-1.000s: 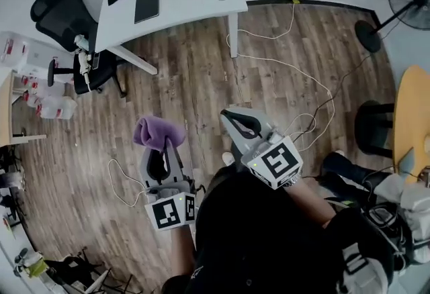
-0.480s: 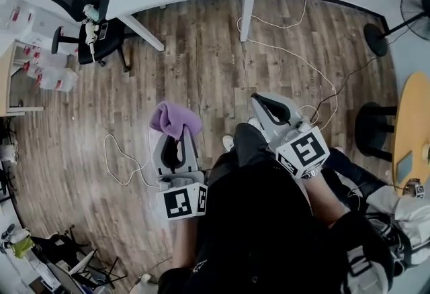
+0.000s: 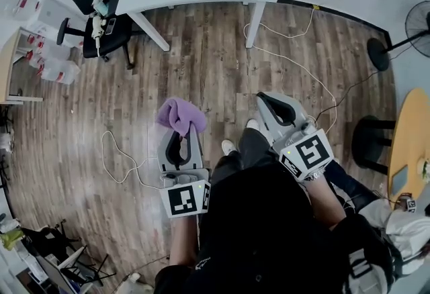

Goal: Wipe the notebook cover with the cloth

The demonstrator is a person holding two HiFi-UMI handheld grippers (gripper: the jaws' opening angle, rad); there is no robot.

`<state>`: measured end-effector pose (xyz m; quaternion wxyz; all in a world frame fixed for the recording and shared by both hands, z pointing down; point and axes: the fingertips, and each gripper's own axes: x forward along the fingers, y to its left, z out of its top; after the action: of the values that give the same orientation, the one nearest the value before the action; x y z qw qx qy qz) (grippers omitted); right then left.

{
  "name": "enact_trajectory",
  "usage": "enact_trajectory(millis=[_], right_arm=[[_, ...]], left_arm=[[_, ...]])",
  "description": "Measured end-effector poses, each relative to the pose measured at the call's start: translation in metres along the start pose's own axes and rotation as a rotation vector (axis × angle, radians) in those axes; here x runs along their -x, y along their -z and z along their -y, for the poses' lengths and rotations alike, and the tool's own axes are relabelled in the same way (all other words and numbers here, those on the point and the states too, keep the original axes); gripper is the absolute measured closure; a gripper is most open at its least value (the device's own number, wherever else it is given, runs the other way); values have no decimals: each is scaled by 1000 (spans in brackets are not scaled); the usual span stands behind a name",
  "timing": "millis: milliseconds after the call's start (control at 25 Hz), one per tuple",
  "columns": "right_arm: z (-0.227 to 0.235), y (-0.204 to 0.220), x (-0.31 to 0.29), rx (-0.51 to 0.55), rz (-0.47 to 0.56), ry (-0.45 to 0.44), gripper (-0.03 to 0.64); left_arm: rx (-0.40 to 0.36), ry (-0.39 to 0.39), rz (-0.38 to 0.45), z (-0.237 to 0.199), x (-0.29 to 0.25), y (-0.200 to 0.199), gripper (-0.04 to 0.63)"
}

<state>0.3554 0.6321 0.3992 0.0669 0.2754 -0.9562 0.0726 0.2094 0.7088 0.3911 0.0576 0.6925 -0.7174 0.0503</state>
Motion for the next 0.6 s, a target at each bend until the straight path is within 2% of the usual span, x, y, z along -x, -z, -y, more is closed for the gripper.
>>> enact_trajectory(millis=[200,600], right_arm=[[31,-11,-19,-7,-1,-19,612],[122,-35,-76,3,-12,-91,612]], left_arm=[[11,-9,-27,2,-35,-2,511],[29,-64,-12,14,-138,-27,511]])
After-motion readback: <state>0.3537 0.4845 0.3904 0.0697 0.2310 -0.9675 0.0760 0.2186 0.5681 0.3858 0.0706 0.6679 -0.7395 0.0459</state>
